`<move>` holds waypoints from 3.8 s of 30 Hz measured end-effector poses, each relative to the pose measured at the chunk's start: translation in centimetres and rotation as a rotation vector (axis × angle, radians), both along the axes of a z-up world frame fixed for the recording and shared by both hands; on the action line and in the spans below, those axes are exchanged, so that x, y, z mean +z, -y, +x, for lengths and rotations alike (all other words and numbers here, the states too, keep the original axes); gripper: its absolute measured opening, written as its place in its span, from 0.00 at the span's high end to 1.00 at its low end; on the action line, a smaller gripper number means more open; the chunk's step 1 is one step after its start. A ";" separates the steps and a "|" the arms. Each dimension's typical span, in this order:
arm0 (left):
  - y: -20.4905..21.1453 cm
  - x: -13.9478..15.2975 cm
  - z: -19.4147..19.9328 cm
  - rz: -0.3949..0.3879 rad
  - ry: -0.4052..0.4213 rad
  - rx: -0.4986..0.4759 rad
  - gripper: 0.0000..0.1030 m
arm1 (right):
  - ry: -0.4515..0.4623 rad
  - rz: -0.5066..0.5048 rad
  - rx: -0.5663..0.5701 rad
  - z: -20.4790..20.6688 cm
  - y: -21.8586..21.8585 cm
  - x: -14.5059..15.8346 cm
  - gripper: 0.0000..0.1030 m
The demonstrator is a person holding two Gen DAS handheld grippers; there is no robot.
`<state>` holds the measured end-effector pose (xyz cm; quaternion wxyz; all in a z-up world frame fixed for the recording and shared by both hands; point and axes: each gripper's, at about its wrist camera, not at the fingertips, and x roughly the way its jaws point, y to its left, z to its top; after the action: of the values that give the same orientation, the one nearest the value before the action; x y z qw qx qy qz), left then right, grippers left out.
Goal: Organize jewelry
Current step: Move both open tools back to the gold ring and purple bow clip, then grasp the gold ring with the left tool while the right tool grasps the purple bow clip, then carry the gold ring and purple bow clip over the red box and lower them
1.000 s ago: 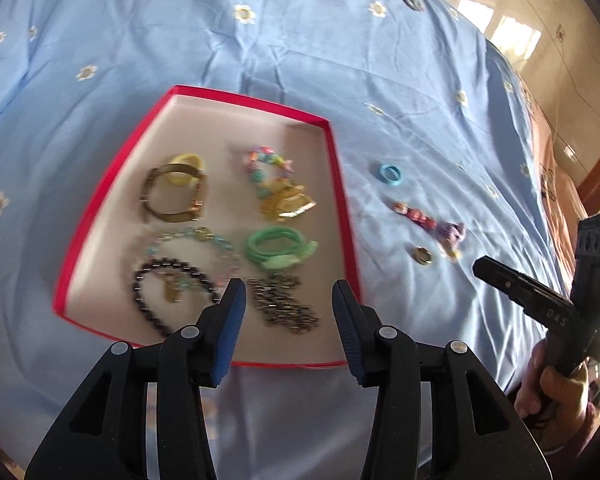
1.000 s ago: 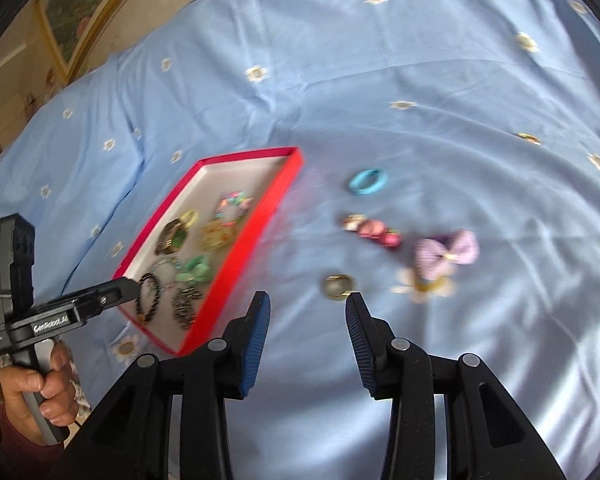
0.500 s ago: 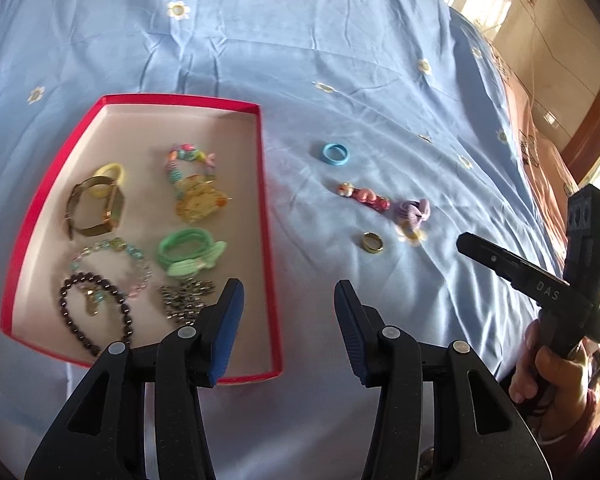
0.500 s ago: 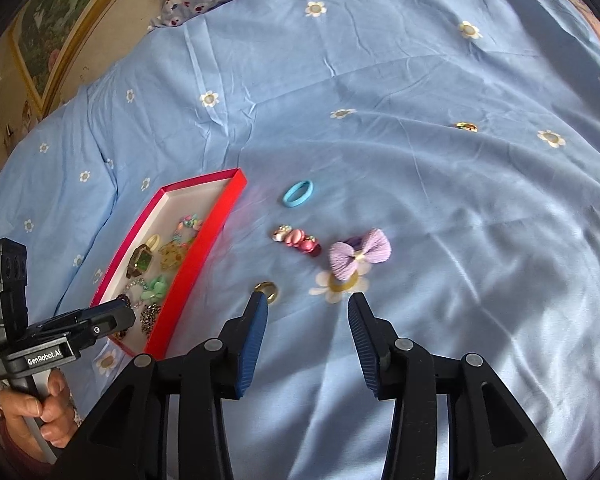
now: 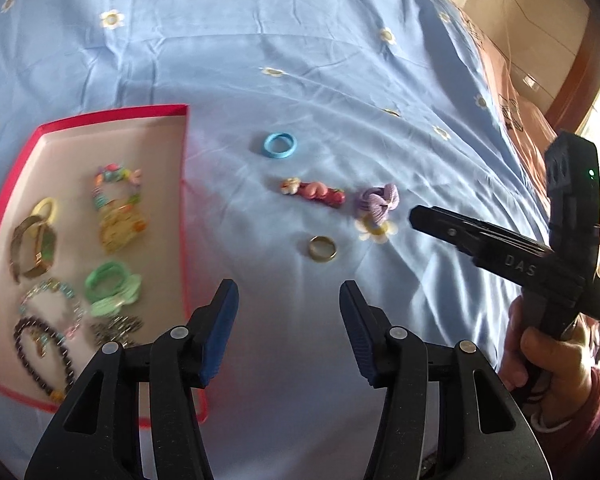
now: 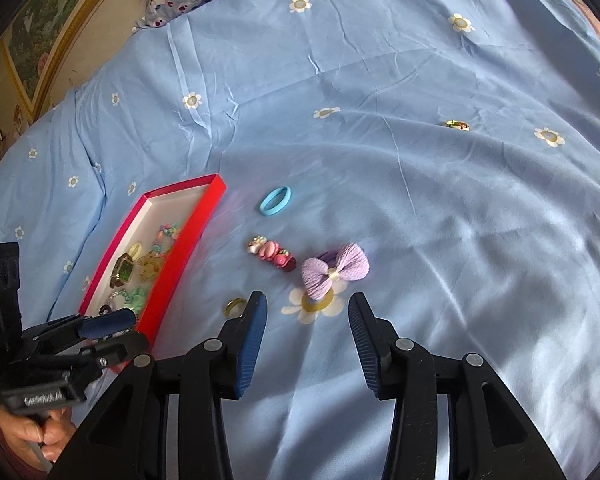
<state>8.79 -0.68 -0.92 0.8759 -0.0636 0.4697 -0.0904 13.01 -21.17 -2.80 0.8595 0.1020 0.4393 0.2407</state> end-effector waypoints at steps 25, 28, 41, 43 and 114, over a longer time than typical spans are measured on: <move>3.2 -4.2 5.3 0.023 -0.029 -0.095 0.79 | -0.051 -0.031 0.001 4.2 -0.8 -2.9 0.82; 2.8 -3.9 5.1 0.007 -0.027 -0.091 0.79 | -0.036 -0.041 0.006 3.8 -0.9 -2.5 0.99; 1.2 -2.7 3.1 -0.053 -0.013 -0.049 0.79 | -0.041 0.024 -0.021 3.4 -0.9 -1.8 0.50; 1.1 -2.6 2.9 -0.054 -0.012 -0.048 0.79 | -0.037 0.000 -0.028 3.7 -1.5 -1.9 0.50; -18.4 -1.1 -7.6 0.003 0.050 0.364 0.79 | -0.024 -0.015 0.411 -4.3 -20.6 0.0 0.79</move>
<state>1.20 17.71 -2.06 0.8893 -0.1439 0.4286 0.0689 8.67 -0.61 -2.83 0.7877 0.0068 0.4627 0.4066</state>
